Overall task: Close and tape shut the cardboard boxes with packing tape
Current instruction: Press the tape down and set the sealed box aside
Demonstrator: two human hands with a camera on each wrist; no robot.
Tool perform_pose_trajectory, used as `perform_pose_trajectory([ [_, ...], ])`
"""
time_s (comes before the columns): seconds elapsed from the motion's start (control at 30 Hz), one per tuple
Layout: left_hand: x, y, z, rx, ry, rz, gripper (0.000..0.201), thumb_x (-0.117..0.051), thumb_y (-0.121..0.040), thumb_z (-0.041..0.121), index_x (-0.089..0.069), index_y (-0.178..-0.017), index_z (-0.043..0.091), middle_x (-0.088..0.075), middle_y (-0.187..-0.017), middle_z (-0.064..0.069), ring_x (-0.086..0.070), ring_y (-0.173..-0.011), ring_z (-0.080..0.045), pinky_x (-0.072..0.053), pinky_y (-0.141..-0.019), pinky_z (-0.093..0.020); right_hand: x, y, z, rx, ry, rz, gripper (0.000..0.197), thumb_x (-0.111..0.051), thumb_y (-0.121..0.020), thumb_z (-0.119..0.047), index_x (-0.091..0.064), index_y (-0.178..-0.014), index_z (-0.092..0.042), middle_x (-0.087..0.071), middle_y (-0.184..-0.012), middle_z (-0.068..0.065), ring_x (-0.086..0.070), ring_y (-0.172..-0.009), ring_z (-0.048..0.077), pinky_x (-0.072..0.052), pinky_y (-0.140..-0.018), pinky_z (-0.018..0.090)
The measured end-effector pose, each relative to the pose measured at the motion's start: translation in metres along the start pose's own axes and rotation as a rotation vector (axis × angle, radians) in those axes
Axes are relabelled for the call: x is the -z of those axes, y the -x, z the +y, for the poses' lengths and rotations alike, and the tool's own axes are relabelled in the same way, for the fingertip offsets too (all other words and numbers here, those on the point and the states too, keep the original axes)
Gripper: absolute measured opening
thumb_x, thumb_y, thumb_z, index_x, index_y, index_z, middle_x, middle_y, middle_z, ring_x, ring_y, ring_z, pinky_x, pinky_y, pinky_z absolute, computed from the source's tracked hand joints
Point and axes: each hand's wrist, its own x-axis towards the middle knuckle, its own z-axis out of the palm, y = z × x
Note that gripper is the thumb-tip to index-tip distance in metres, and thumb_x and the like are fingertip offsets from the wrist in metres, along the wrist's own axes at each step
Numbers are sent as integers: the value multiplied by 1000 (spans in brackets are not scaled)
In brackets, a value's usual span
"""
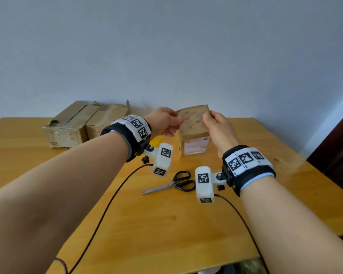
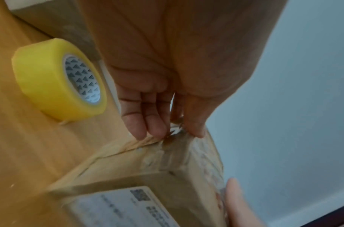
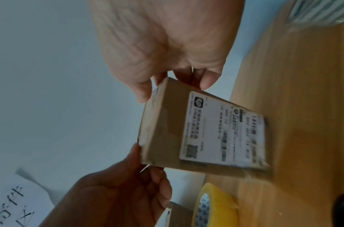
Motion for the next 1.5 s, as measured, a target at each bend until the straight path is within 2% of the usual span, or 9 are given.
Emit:
perform_pose_trajectory([
  [0.13,9,8,6,135,-8,42,25,-53,-101,31,-58,-88,10,-53,-78,-3,-52,-68,-17,-52,-69,-33,-14,3,-10,-34,40,-50,29,-50,-103,-47,-64,-121,-29,-68,-115,-9,-62,-110,14,-52,-97,39],
  [0.3,16,16,-5,199,-84,76,61,-63,-70,73,-70,-106,23,-75,-101,-4,-71,-98,-27,-56,-88,-47,-46,8,-24,-56,45,-95,41,-53,-98,-57,-62,-126,-28,-64,-111,-9,-59,-99,15,-51,-87,38],
  [0.57,28,22,0,209,-99,114,47,-62,-81,65,-64,-104,23,-71,-104,-7,-67,-95,-23,-51,-62,-34,-70,-5,-42,-100,191,-134,68,-43,-94,-69,-50,-136,-16,-58,-117,3,-58,-104,22,-50,-95,44],
  [0.73,30,24,-5,168,-133,133,33,-50,-97,51,-56,-107,21,-61,-125,-15,-61,-112,-34,-58,-82,-55,-72,-14,-49,-48,431,-135,56,-29,-105,-51,-57,-127,-7,-63,-112,10,-58,-94,26,-42,-77,36],
  [0.87,32,32,-16,115,-9,-42,94,-69,-74,68,-22,-146,28,-45,-142,0,-48,-129,-23,-54,-91,-54,-63,-24,-67,-71,578,-142,53,-41,-101,-43,-44,-142,-10,-60,-131,13,-58,-105,30,-43,-85,37],
  [0.97,28,35,-18,-6,-154,-165,121,-89,-65,44,-2,-149,34,-49,-142,5,-48,-131,-18,-43,-107,-48,-60,-22,-75,-29,732,-157,75,-23,-98,-70,-37,-149,-18,-58,-138,10,-58,-115,31,-44,-92,45],
  [1.13,23,33,-11,-73,-356,-194,124,-91,-68,20,3,-149,20,-50,-125,8,-46,-124,-12,-42,-99,-25,-74,-8,-60,80,996,58,95,-7,-92,-83,-58,-128,-12,-68,-113,14,-62,-101,32,-35,-75,40],
  [1.3,25,30,-17,-105,-340,-131,98,-86,-70,11,-15,-136,21,-59,-115,-5,-63,-104,-18,-57,-88,-32,-73,-14,-57,181,984,68,78,-11,-103,-68,-66,-100,-12,-54,-79,5,-52,-80,27,-35,-71,38],
  [1.5,24,30,-20,-133,-282,-138,87,-85,-69,4,-22,-128,16,-57,-115,-7,-63,-105,-17,-58,-88,-35,-64,-20,-51,192,933,71,70,-16,-105,-64,-60,-83,-13,-50,-70,3,-53,-75,27,-39,-68,36],
])
